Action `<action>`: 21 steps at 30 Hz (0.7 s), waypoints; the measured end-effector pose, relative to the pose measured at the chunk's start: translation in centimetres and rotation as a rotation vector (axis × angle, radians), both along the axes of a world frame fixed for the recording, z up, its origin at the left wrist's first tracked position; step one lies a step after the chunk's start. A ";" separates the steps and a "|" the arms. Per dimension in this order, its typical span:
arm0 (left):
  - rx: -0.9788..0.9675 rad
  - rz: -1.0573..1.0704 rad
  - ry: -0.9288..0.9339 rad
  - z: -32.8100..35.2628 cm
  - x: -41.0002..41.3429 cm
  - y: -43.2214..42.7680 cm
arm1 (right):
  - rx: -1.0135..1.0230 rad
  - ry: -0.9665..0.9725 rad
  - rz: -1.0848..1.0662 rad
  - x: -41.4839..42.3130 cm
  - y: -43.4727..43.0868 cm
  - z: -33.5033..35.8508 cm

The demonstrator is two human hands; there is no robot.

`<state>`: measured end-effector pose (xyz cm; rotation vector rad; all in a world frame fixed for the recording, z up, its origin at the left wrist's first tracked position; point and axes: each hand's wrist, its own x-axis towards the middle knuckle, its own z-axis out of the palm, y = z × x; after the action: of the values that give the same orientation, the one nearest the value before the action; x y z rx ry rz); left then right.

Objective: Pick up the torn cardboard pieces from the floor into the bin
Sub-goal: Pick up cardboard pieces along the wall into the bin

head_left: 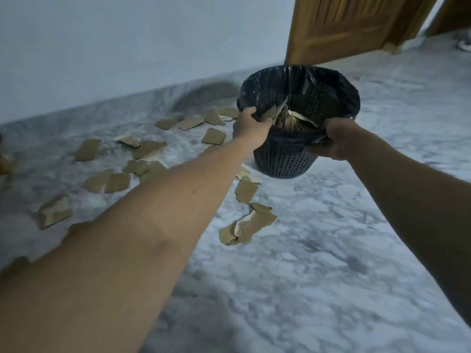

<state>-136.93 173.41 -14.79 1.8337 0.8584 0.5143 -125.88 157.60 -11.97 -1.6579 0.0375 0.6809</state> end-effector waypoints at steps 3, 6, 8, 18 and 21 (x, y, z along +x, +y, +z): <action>0.096 -0.225 0.029 0.6 -0.5 0.0 | 0.014 -0.026 -0.034 -1.6 -0.9 -0.2; 0.139 -0.303 0.048 -1.3 -3.2 1.0 | -0.021 -0.083 -0.160 -4.4 0.0 -2.0; 0.209 -0.293 0.162 -5.0 -6.0 1.1 | -0.097 -0.102 -0.175 -7.0 1.0 -4.0; 0.321 -0.461 0.760 -17.4 -15.8 -3.4 | -0.906 -0.287 0.546 -15.1 2.0 -14.2; 0.303 -0.490 0.772 -17.6 -15.0 -0.9 | -0.922 -0.470 0.570 -14.5 4.5 -16.6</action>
<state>-151.97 172.53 -32.40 2.4704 0.7921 -0.4340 -140.38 162.11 -28.56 -2.7377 -0.5522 0.7175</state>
